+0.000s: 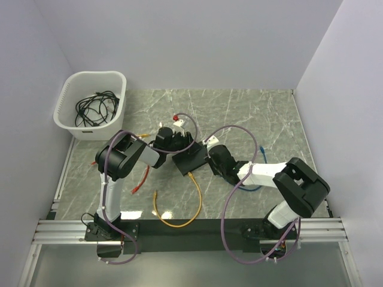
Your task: Insert the plug into the switch port
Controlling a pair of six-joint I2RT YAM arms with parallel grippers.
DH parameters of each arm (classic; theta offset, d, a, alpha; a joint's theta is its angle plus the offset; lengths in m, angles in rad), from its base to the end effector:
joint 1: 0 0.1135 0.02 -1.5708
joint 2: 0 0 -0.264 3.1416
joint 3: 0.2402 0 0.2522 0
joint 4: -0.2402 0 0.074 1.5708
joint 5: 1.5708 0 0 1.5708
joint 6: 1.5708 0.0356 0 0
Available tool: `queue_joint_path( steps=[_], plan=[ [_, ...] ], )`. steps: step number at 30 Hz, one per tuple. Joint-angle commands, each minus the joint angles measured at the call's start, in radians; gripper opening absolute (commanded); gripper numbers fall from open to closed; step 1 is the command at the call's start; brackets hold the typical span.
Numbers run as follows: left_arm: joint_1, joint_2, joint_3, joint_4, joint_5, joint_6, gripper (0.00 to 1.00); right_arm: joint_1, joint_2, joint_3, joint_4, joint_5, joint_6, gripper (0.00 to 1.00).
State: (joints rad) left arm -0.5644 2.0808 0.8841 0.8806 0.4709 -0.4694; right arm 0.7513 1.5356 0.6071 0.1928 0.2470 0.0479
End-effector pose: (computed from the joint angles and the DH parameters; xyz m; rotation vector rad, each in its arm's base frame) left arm 0.3249 -0.2248 0.1049 0.4400 1.9702 -1.1274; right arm 0.2149 0.1888 0.1443 -0.6674 2.1831 0.1328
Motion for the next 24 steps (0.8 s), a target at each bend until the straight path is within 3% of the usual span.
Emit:
queue_joint_path(
  steps=[1,6,11,18,21,22,24],
  plan=[
    [-0.212,0.107,-0.091,-0.187,0.27,-0.126,0.0,0.0,0.017,0.085,0.629,-0.075,0.0,0.0],
    [-0.238,0.157,-0.07,-0.199,0.288,-0.114,0.01,-0.006,0.035,0.17,0.639,-0.268,-0.092,0.0],
    [-0.244,0.156,-0.014,-0.256,0.316,-0.051,0.01,-0.006,0.083,0.295,0.507,-0.406,-0.135,0.0],
    [-0.239,0.159,0.035,-0.347,0.311,-0.005,0.01,0.0,0.106,0.362,0.435,-0.371,-0.166,0.0],
    [-0.227,0.153,0.049,-0.373,0.259,-0.023,0.04,0.0,0.118,0.39,0.355,-0.316,-0.163,0.13],
    [-0.218,0.151,0.059,-0.384,0.241,-0.038,0.07,0.002,0.123,0.39,0.327,-0.263,-0.16,0.25],
    [-0.186,0.133,0.067,-0.399,0.184,-0.054,0.1,0.002,0.132,0.388,0.277,-0.198,-0.138,0.34]
  ],
)
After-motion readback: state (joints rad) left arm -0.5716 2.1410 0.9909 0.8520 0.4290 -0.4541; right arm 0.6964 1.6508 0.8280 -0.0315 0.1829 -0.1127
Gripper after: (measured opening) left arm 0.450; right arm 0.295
